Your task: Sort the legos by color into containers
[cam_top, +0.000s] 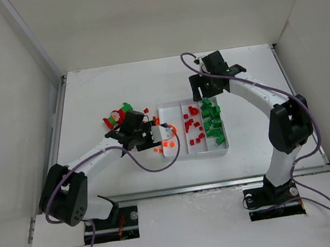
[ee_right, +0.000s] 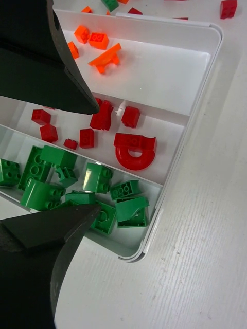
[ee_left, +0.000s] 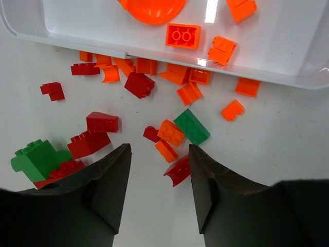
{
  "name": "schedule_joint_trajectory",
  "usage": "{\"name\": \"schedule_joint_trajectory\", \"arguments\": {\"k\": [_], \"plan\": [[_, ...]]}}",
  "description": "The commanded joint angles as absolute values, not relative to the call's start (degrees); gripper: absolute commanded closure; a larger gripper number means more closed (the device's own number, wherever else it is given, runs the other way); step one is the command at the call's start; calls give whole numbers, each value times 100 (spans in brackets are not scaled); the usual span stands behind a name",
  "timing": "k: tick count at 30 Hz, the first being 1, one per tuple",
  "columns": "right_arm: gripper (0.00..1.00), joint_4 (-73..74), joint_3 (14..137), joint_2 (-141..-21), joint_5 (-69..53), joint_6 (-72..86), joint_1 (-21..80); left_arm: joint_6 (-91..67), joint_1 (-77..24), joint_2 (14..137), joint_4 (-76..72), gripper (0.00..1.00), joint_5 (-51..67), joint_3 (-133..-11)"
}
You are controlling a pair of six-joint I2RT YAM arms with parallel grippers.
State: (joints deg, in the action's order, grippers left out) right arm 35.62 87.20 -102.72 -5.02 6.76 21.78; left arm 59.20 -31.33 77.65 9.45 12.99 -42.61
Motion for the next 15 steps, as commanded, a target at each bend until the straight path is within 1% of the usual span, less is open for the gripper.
{"name": "schedule_joint_trajectory", "arguments": {"k": [1, 4, 5, 8, 10, 15], "plan": [[24, 3560, 8982, -10248, -527, 466, 2206, 5653, -3111, 7849, 1379, 56, 1353, -4771], [24, 3560, 8982, -10370, -527, 466, 2206, 5022, -3033, 7989, 1485, 57, 1940, -4956], [24, 3560, 8982, -10371, -527, 466, 2206, 4879, -2954, 7989, 1485, 58, 2299, -5061], [24, 3699, 9166, -10529, -580, 405, 2206, 4440, -2813, 8226, 1538, 71, 2531, -5229], [24, 3700, 9167, -10582, -580, 404, 2206, 4377, -2812, 8410, 1608, 83, 2531, -5291], [23, 3753, 9220, -10652, -580, 343, 2206, 4597, -2812, 8850, 2047, 88, 2444, -5466]]}}
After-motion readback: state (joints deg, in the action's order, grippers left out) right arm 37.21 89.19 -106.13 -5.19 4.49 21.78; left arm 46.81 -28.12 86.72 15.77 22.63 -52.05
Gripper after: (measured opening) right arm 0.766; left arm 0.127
